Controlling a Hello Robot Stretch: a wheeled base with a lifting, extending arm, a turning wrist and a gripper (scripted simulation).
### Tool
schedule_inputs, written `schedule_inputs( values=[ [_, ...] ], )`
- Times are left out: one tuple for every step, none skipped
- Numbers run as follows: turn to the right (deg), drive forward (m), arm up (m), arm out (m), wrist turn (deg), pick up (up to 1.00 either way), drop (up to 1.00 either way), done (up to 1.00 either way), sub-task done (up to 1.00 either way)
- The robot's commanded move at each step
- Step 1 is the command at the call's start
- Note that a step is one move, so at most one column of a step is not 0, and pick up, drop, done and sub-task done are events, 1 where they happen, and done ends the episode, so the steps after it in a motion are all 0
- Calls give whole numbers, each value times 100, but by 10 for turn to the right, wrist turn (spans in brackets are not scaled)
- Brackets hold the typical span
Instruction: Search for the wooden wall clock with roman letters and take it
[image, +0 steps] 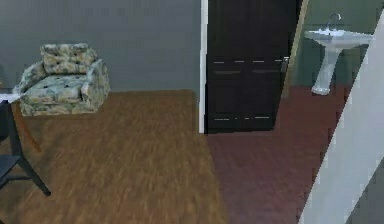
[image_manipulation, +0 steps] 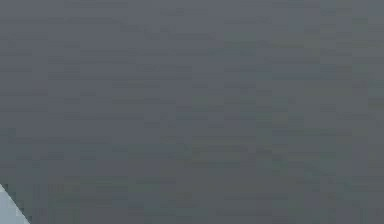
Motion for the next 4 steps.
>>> schedule_inputs(
  values=[
    [60,0,0,0,0,0,0,0,0],
    [0,45,0,0,0,0,0,0,0],
    [300,0,0,0,0,0,0,0,0],
    [0,20,0,0,0,0,0,0,0]
  ],
)
